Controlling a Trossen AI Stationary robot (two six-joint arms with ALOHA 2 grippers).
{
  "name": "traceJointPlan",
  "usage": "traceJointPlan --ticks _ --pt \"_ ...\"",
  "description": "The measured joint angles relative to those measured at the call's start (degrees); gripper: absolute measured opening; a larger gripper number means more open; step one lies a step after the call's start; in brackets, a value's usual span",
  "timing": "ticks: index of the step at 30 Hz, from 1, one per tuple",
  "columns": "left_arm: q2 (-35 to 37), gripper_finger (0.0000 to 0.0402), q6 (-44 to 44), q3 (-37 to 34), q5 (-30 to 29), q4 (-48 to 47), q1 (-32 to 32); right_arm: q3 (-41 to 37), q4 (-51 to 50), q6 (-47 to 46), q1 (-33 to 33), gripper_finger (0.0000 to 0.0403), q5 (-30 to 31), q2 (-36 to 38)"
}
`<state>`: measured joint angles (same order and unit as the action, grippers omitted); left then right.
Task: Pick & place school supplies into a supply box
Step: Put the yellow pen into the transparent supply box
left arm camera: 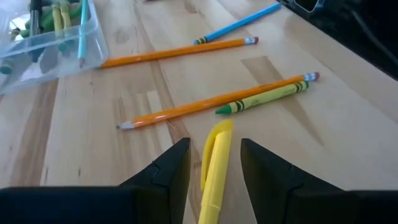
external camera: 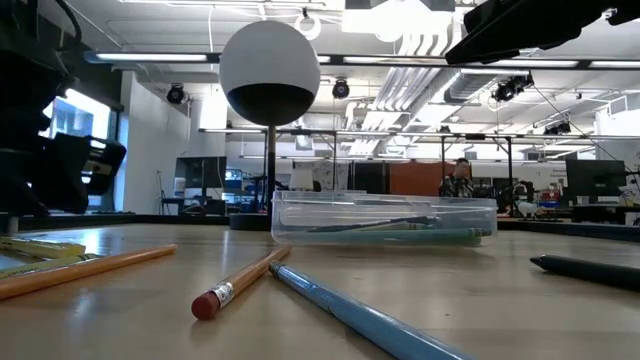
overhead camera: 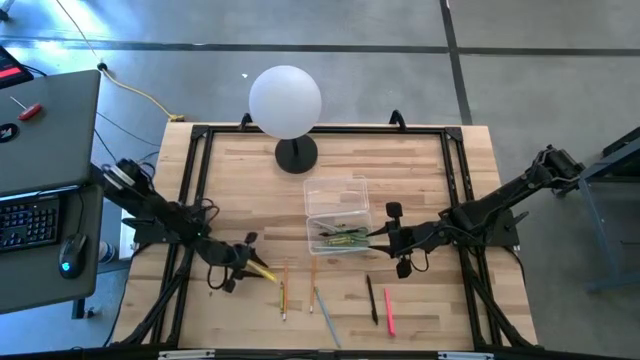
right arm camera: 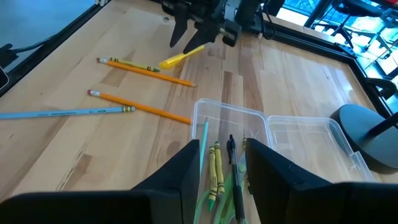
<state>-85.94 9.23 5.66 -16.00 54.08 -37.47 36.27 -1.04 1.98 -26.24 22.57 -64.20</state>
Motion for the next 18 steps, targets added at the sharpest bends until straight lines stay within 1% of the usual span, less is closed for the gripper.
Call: traceJointPlan --ticks 5,10,14,18 --pt "-6.97 0.0172 0.0 0.03 -0.03 6.94 0.0 0.0 0.0 0.5 0.0 0.0108 0.0 0.0" --pt "-12.75 0.0172 1.5 0.05 -0.07 10.19 0.0 0.0 0.0 1.03 0.0 0.0108 -0.01 0.0" --pt "-16.07 0.0172 4.44 0.17 -0.69 12.0 -0.02 0.0 0.0 1.05 0.0 0.0108 -0.01 0.0" --pt "-17.74 0.0172 4.8 0.45 -1.26 13.11 -0.04 0.0 0.0 1.03 0.0 0.0108 0.0 0.0"
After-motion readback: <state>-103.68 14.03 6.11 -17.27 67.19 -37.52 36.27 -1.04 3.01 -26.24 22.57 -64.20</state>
